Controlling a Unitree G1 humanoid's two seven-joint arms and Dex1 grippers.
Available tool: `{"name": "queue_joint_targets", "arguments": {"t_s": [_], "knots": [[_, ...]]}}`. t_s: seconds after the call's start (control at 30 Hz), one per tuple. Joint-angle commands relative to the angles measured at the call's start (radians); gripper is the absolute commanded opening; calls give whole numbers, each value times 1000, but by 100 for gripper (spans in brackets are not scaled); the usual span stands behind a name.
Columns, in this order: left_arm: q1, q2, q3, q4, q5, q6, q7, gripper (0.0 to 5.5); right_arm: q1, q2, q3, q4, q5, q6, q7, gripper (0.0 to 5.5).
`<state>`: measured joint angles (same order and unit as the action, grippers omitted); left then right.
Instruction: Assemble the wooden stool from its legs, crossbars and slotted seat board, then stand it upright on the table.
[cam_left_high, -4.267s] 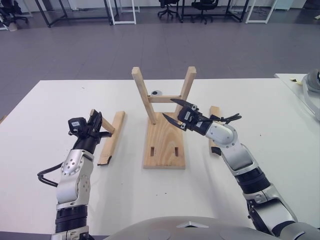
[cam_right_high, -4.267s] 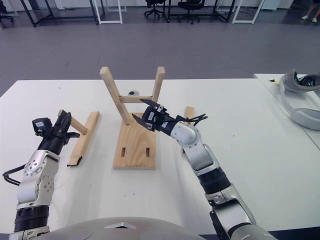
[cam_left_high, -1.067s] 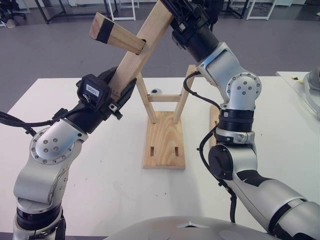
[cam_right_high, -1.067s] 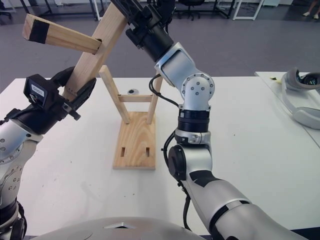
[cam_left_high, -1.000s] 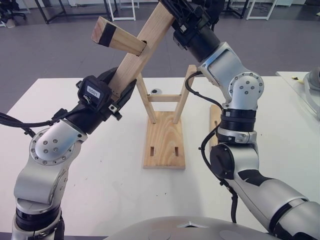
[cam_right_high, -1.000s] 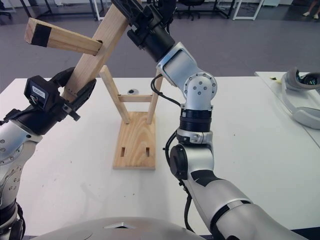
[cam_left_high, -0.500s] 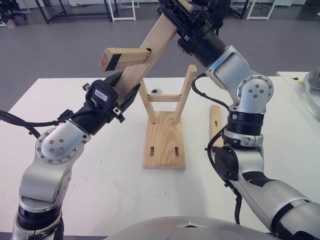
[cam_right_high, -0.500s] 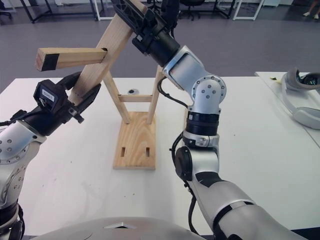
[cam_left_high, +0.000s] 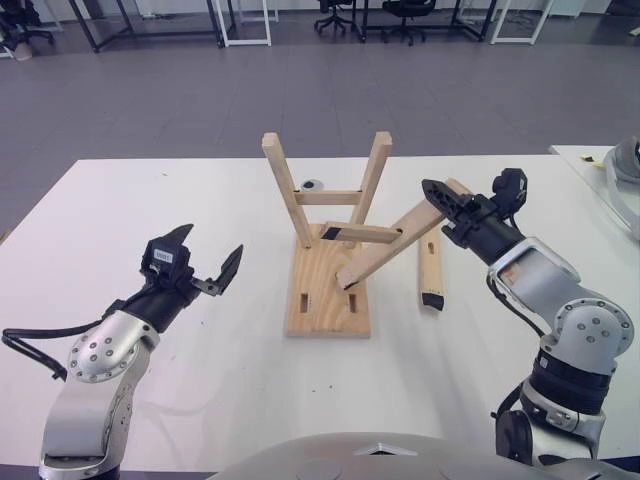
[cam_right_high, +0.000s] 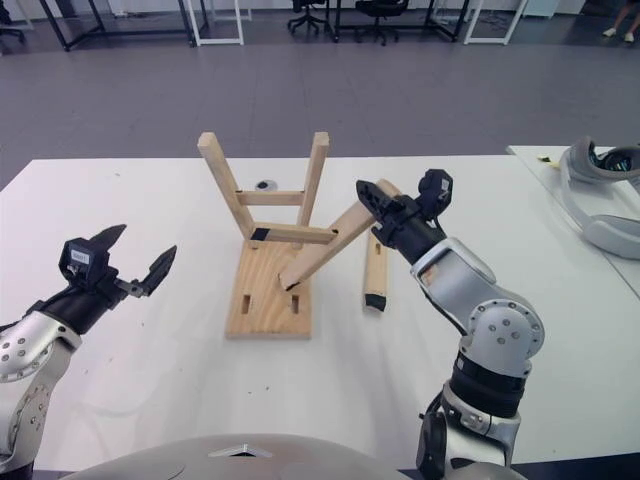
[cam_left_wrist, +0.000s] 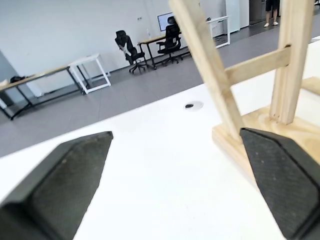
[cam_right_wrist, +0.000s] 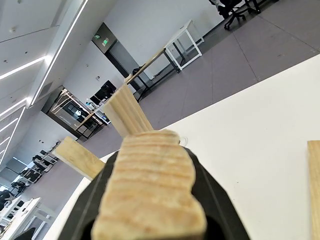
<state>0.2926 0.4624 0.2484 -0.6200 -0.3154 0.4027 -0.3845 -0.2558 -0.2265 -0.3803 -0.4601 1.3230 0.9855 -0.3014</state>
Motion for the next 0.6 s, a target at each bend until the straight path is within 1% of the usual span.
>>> {"name": "queue_joint_targets", "arguments": {"t_s": [0.03, 0.13, 0.23, 0.4, 0.6], "knots": [[17, -37, -36, 166, 57, -68, 6, 466, 40, -40, 10, -28, 49, -2, -52, 103], [13, -59, -81, 311, 95, -96, 6, 466, 41, -71, 17, -30, 110, -6, -94, 103], [13, -75, -105, 378, 111, -120, 2, 466, 38, -120, 32, -23, 156, 2, -116, 103], [13, -91, -124, 409, 114, -136, 4, 466, 38, -206, 70, -9, 213, 10, -154, 103], [-12, -103, -125, 391, 101, -116, 9, 466, 62, -261, 158, -8, 169, 13, -259, 103]]}}
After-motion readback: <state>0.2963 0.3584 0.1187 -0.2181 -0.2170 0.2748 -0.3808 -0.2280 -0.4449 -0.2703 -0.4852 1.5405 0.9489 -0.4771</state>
